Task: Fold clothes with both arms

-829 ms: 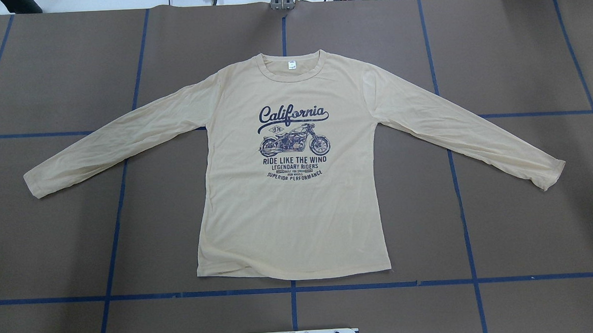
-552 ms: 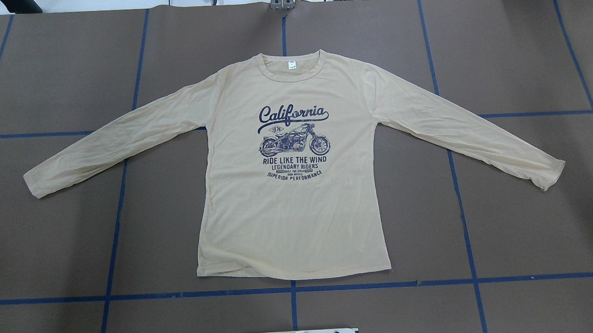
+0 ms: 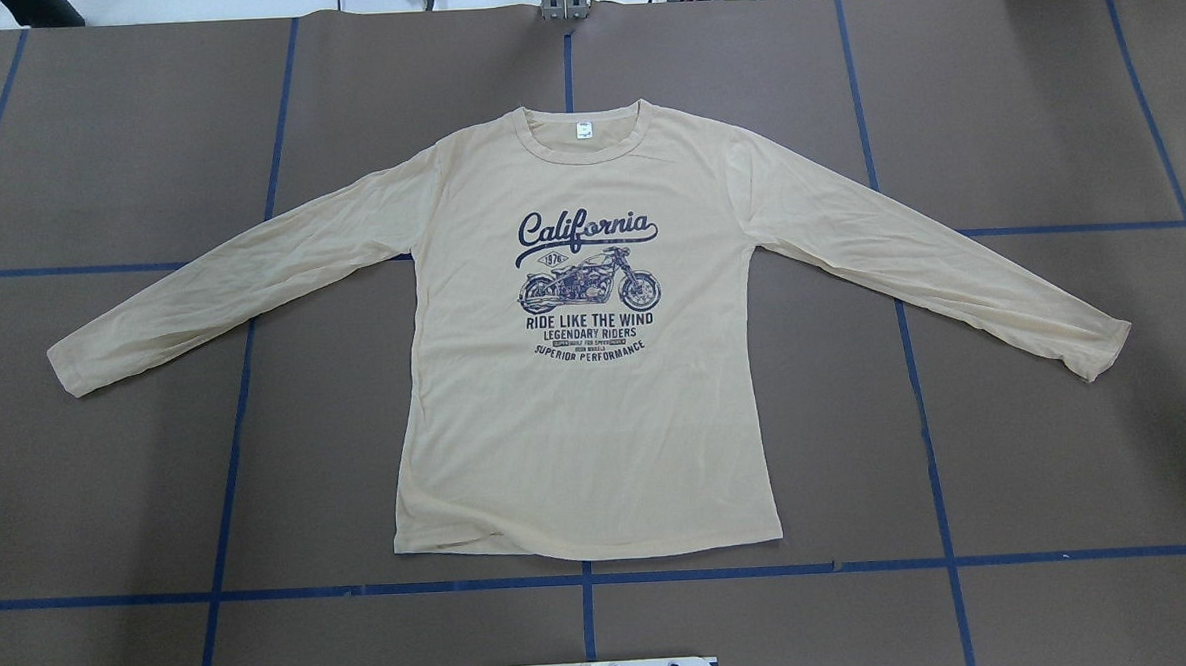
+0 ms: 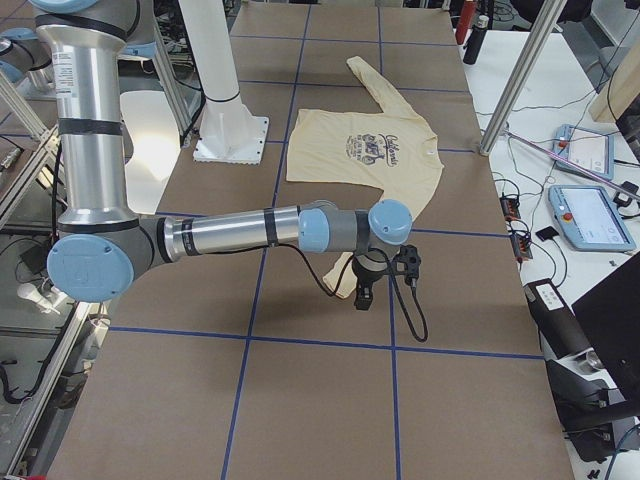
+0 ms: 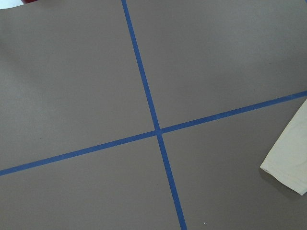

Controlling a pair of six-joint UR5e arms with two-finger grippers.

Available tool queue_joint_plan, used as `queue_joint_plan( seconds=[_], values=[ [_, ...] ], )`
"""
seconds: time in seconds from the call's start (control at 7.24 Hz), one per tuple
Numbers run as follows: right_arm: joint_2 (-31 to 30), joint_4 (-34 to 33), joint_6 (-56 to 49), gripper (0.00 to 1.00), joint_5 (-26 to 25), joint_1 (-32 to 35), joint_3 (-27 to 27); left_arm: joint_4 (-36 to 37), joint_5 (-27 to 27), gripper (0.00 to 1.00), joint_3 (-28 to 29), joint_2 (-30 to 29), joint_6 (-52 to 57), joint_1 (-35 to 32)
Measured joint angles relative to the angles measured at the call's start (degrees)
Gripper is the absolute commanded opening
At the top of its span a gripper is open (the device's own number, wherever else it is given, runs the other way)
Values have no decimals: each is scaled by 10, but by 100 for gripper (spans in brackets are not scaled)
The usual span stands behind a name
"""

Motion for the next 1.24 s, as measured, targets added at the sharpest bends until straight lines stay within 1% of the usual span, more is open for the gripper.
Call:
queue_joint_plan(
  seconds=[0.28, 0.41, 0.55, 0.69, 0.97, 1.1, 1.24],
  values=[
    [-6, 35, 25, 99, -1, -44, -9, -5, -8, 100, -2, -2, -1, 3],
    [-11, 50, 41, 98, 0, -53, -15, -11, -11, 100, -2, -2, -2, 4],
    [-13, 80, 74, 98, 0, -60, -30, -21, -13, 100, -2, -2, -3, 5],
    [-15, 147, 137, 96, 0, -65, -60, -26, -13, 100, -2, -2, -4, 5],
    [-31, 336, 304, 96, -8, -91, -120, -29, -14, 100, -2, -2, -6, 6],
    [-47, 417, 376, 96, -21, -111, -132, -30, -13, 100, -2, -2, -6, 6],
    [-62, 470, 430, 96, -34, -129, -137, -30, -13, 100, -2, -2, -6, 6]
  ],
)
